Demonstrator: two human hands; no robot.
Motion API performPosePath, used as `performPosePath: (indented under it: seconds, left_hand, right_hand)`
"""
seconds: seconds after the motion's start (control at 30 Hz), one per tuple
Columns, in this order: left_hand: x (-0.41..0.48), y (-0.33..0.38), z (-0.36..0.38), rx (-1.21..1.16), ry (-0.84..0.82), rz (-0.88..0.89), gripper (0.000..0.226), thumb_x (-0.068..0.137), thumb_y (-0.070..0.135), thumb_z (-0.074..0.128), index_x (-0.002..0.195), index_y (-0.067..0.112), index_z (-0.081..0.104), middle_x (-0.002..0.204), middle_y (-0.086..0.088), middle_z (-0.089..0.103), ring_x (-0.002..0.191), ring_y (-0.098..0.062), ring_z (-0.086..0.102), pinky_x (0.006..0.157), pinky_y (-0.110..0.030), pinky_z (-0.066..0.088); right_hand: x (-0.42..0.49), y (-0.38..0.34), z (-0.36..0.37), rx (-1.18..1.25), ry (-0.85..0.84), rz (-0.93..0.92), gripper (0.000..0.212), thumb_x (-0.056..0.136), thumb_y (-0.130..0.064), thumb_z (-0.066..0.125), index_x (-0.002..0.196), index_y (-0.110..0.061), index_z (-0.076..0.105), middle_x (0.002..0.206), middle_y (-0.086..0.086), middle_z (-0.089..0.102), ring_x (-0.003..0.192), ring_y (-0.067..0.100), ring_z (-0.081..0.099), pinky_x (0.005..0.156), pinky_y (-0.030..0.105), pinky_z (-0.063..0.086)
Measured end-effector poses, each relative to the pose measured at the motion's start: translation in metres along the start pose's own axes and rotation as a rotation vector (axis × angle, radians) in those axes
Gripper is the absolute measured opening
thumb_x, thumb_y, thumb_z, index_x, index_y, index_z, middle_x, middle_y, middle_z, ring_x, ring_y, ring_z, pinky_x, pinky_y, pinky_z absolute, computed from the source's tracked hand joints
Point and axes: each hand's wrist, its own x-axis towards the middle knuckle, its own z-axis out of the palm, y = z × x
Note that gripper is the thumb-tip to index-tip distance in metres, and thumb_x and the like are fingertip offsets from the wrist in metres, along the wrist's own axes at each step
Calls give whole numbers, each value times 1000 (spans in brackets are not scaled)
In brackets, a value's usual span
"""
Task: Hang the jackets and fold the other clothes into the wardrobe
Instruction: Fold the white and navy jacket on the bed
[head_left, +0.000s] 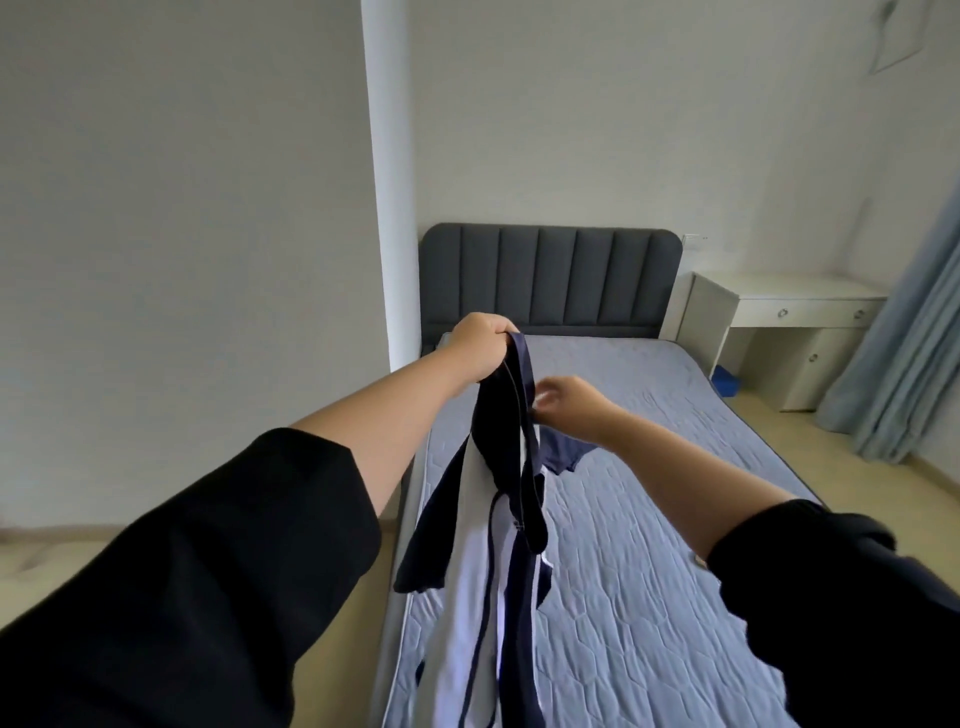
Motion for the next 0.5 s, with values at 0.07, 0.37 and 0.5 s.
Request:
performPosePath:
  seconds: [0.07,0.37,0.5]
  left_hand:
    - [-2,-9,-6,17,-11,-13,33,89,2,39,81,18,67,91,-14,67,84,-29,59,72,-28,53]
    - [-13,-40,-34,-63,-68,-54,42,89,1,45,60,22,66,55,6,57,57,-13,49,46,-14,37]
    - [-16,-56,-51,-39,-81,-40,21,87,21,67,67,19,63,62,4,55,60,-10,48,58,-19,38]
  right_hand:
    - [-3,-8,9,240,53,16,28,91,-21,55,118,-12,62,108,6,66,93,17,59,78,27,43]
    - [0,-36,44,132,85,-57,12,89,-12,55,78,-14,51,68,-3,52,65,16,50,49,19,33]
    - [10,-37,33,100,235,49,36,94,-16,52,60,-5,46,53,4,41,57,22,42,47,28,27]
